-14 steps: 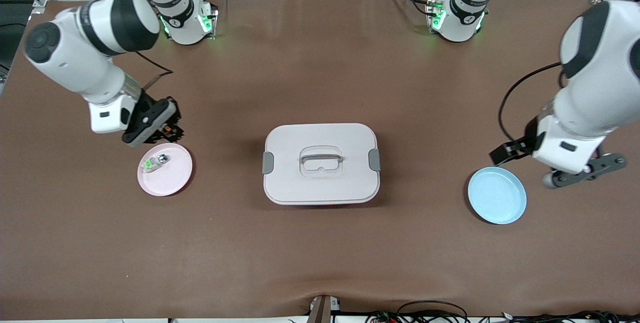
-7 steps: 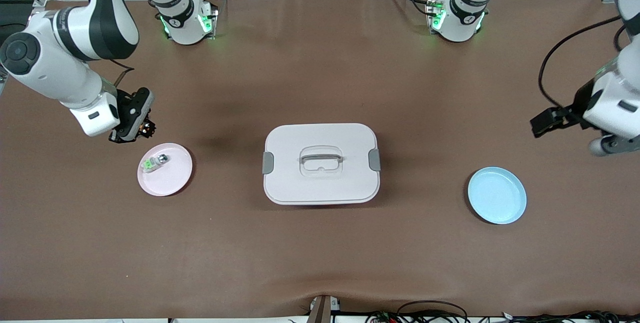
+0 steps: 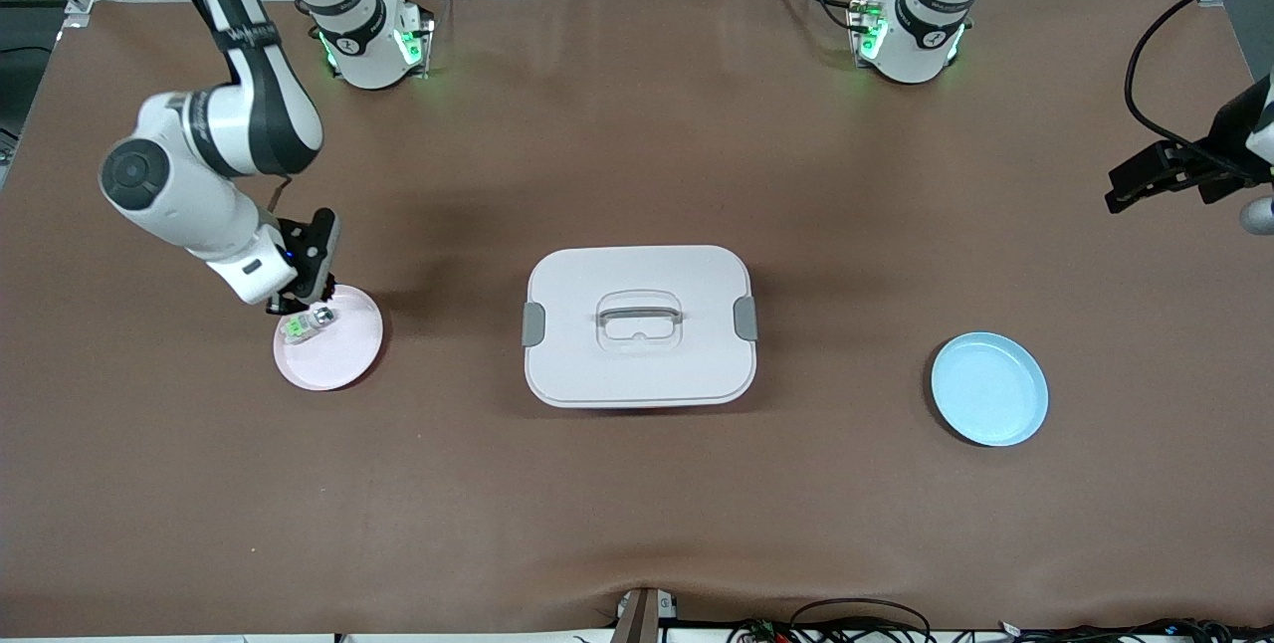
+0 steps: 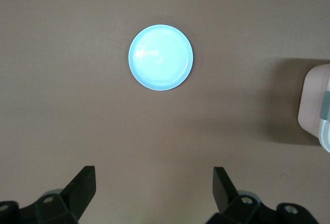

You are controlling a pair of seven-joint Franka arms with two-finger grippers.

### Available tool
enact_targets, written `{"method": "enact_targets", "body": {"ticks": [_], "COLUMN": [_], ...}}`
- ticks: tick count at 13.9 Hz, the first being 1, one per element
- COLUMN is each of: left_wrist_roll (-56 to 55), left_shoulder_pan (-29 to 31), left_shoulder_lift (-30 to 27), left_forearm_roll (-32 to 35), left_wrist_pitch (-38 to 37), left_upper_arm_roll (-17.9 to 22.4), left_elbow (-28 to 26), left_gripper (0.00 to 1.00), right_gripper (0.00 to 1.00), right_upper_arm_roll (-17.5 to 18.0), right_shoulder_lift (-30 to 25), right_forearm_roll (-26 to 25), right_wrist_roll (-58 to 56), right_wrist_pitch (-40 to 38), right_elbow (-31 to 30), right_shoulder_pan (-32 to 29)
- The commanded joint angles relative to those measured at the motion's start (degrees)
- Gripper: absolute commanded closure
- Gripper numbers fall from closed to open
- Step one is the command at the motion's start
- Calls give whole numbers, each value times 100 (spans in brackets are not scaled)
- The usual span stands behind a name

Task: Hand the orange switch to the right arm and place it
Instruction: 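Lower the switch onto the pink plate with the right gripper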

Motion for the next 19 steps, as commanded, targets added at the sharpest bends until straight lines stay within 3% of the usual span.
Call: {"method": "enact_targets", "body": {"ticks": [1,7,10,13,14,17,19], "left_wrist_roll": [114,132,132,132,132,132,140], "left_shoulder_pan": [-62,-53,-44,-88,-88,-71,-53], "left_shoulder_lift": [-473,-878,-1071,-1063,-1020,-949,-914], "left_forearm_roll": [-89,-106,-45,-45,-45,-80,-106], "left_wrist_pitch": [310,337,416,460,469,574,635], "left_upper_arm_roll": [69,-133,-388,-388,-388,-397,-397], "left_elbow": [-603,-1026,-1140,-1149,-1141,-1123,-1106], "left_gripper": [0,0,0,0,0,0,0], "right_gripper": [100,100,100,100,1,0,0], "right_upper_arm_roll": [105,96,87,87,87,87,87], "right_shoulder_lift": [494,1347,1611,1638,1629,1560,1428], "right_forearm_roll": [-90,-90,-107,-107,-107,-107,-107], "right_wrist_roll": [-224,-259,-259,-154,-180,-154,12], "right_wrist_pitch": [582,1681,1893,1850,1771,1079,-69], "right_elbow": [76,93,137,207,286,610,1136], "right_shoulder_pan": [-132,-132,-124,-150,-159,-132,-132]}}
